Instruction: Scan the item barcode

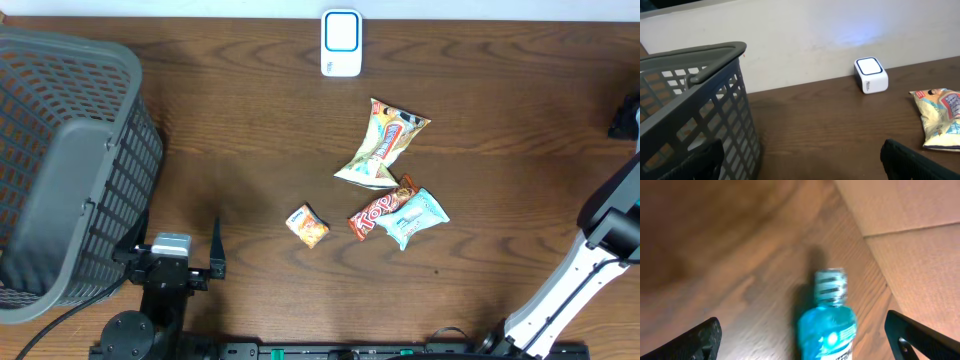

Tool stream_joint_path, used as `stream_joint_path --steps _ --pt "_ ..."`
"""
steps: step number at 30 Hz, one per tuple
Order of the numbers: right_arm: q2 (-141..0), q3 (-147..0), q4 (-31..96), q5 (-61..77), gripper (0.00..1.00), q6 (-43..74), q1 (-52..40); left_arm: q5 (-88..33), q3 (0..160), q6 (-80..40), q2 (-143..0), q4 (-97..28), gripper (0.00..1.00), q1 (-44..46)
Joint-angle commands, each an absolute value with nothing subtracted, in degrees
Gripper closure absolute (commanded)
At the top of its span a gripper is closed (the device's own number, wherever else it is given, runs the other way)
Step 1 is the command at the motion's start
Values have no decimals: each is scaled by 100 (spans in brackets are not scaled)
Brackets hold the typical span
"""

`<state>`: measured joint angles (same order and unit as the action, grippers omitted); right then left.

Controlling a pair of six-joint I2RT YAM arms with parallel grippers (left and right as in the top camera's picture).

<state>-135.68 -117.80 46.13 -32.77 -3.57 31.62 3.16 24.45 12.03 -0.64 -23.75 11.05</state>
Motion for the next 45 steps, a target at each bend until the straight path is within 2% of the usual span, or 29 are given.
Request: stream_joint_path --steps 1,5,9,11,14,16,19,20,21,23,25,26,36,45 --pt "-12573 -11819 4609 -2327 1 -86 2923 305 2453 1173 -62 -2355 0 1122" --pt "-11778 -11819 4888 -357 1 104 2510 305 2453 1175 -62 -2355 0 1122" --pt "-11220 -11817 5360 1011 1 1186 1927 305 2453 1175 -62 -2355 0 1122" --pt "-11098 -11817 5686 1448 1 2292 1509 305 2453 1173 -62 -2355 0 1122" --pt "-11109 -11808 6178 2049 1 3282 834 305 2453 1175 -62 -2355 0 1122" --pt "-11177 -11793 6292 2106 1 3465 405 305 2453 1175 -62 -2355 0 1122" --pt "-11369 -11782 6259 1905 1 3074 -242 305 2453 1173 -62 -2355 0 1122" --pt "-11452 -11780 6265 1752 12 2985 -436 305 2453 1175 -62 -2355 0 1122" --pt "-11557 -11767 6302 1535 36 2969 -668 305 2453 1175 -62 -2355 0 1122" --pt "-11751 -11745 6479 1186 69 2974 -1044 305 2453 1175 -62 -2355 0 1122" --pt "-11950 -11743 6689 947 93 2974 -1389 305 2453 1175 -62 -2355 0 1122" --pt "-12042 -11743 6814 823 99 2980 -1533 305 2453 1175 -62 -2355 0 1122" --pt "-13047 -11616 7546 -489 99 3459 -2259 305 2453 1175 -62 -2355 0 1122" --pt "-14488 -11428 7389 -454 99 3522 -2298 305 2453 1175 -62 -2355 0 1122"
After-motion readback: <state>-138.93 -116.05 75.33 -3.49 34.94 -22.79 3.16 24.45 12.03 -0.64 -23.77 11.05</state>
